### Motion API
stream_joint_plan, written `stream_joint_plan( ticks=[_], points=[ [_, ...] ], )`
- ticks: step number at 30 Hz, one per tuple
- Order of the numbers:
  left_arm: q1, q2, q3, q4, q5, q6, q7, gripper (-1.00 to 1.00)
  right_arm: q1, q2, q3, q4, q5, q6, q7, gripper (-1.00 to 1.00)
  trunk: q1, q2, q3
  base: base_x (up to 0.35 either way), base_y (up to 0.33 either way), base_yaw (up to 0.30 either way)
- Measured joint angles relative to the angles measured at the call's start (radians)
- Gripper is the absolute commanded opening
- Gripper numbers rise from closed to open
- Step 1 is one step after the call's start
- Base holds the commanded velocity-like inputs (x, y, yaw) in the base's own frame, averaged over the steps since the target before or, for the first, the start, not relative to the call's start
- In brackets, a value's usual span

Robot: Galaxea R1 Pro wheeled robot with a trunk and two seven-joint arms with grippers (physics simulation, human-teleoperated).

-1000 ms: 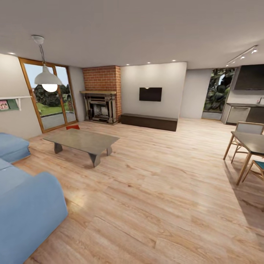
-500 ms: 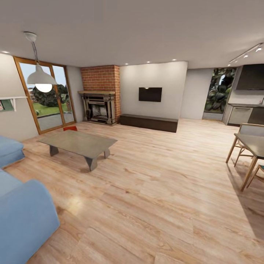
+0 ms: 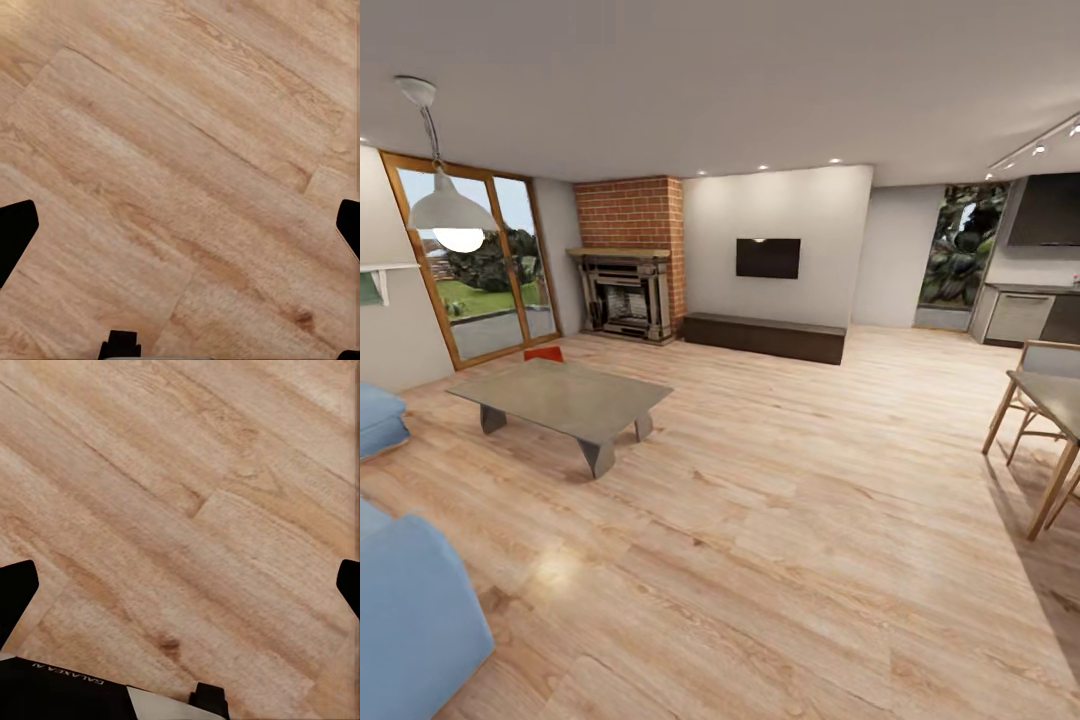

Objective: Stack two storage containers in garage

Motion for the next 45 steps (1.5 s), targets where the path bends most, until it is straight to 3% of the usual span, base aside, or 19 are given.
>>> stream_joint_plan(
  ticks=[45],
  points=[
    [0.000, 0.000, 0.000, -0.001, -0.001, 0.000, 0.000, 1.00, 0.000, 0.000, 0.000, 0.000, 0.000, 0.000, 0.000, 1.00, 0.000, 0.000, 0.000, 0.323, -0.100, 0.000]
  ],
)
